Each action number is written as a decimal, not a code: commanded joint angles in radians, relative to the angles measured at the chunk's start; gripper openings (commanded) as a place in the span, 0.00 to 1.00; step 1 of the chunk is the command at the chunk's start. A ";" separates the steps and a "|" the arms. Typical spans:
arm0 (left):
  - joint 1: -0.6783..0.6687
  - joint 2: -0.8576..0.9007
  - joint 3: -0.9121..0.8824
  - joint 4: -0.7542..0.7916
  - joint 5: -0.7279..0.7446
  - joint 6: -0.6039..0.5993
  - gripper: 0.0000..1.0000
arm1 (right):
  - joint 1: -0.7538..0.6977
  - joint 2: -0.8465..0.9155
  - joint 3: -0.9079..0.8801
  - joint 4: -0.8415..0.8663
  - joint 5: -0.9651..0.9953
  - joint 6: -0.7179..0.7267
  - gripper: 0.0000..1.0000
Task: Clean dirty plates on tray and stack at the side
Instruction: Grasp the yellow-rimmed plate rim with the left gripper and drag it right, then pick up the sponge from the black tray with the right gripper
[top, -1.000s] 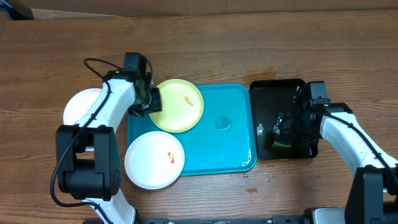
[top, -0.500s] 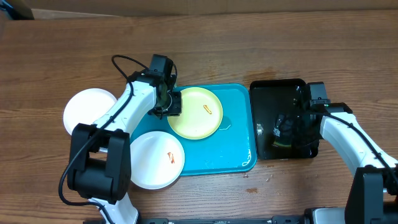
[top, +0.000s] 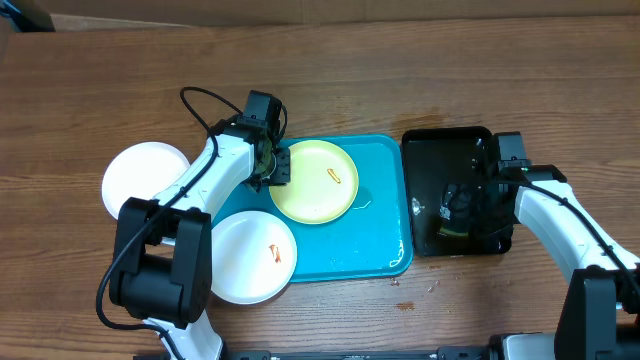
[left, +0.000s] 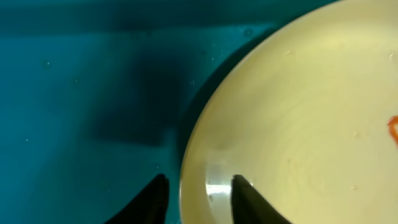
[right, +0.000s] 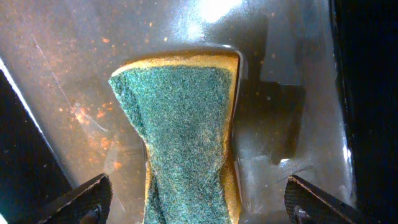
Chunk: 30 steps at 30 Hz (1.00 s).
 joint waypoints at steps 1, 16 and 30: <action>0.002 0.010 -0.010 -0.018 -0.011 -0.005 0.28 | -0.007 0.000 -0.003 0.005 -0.001 0.001 0.90; -0.010 0.010 -0.052 0.017 -0.015 0.007 0.31 | -0.007 0.000 -0.097 0.082 -0.002 0.002 0.72; -0.010 0.010 -0.052 0.025 -0.012 0.006 0.33 | -0.007 0.000 -0.115 0.210 -0.066 0.077 0.06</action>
